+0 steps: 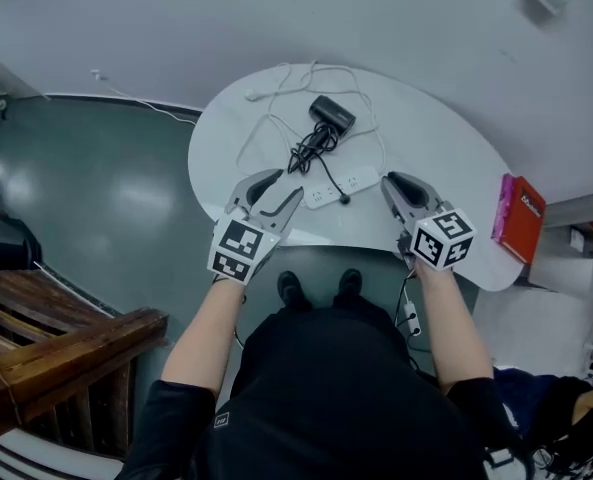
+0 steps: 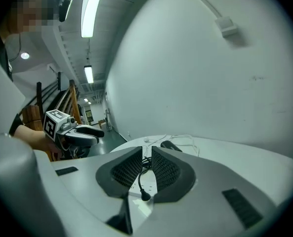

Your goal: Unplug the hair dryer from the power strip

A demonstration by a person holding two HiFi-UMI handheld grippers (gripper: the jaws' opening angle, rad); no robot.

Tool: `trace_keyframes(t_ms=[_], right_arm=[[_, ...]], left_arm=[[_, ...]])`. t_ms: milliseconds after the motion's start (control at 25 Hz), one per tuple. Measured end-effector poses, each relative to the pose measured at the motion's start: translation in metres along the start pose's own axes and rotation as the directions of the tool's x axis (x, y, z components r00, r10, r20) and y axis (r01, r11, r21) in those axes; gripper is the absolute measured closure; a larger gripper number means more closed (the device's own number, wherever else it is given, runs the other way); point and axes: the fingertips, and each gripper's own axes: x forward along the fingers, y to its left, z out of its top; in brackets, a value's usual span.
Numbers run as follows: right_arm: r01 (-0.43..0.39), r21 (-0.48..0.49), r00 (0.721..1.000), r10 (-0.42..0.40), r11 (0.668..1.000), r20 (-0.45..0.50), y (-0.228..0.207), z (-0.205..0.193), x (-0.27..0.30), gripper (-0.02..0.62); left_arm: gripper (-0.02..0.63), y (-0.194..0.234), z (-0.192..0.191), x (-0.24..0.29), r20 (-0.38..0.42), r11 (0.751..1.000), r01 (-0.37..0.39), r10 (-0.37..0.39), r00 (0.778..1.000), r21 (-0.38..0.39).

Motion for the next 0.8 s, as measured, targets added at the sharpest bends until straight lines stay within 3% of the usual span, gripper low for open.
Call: trace_keyframes(t_ms=[400, 800], right_arm=[[-0.052, -0.038, 0.989, 0.057, 0.998, 0.133, -0.028, 0.063, -0.067, 0.530], [-0.110, -0.051, 0.945, 0.121, 0.993, 0.305, -0.036, 0.119, -0.126, 0.543]], left_arm=[[0.433, -0.009, 0.053, 0.004, 0.029, 0.994, -0.085, 0.087, 0.996, -0.065], [0.453, -0.037, 0.109, 0.001, 0.098, 0.986, -0.137, 0.147, 0.984, -0.099]])
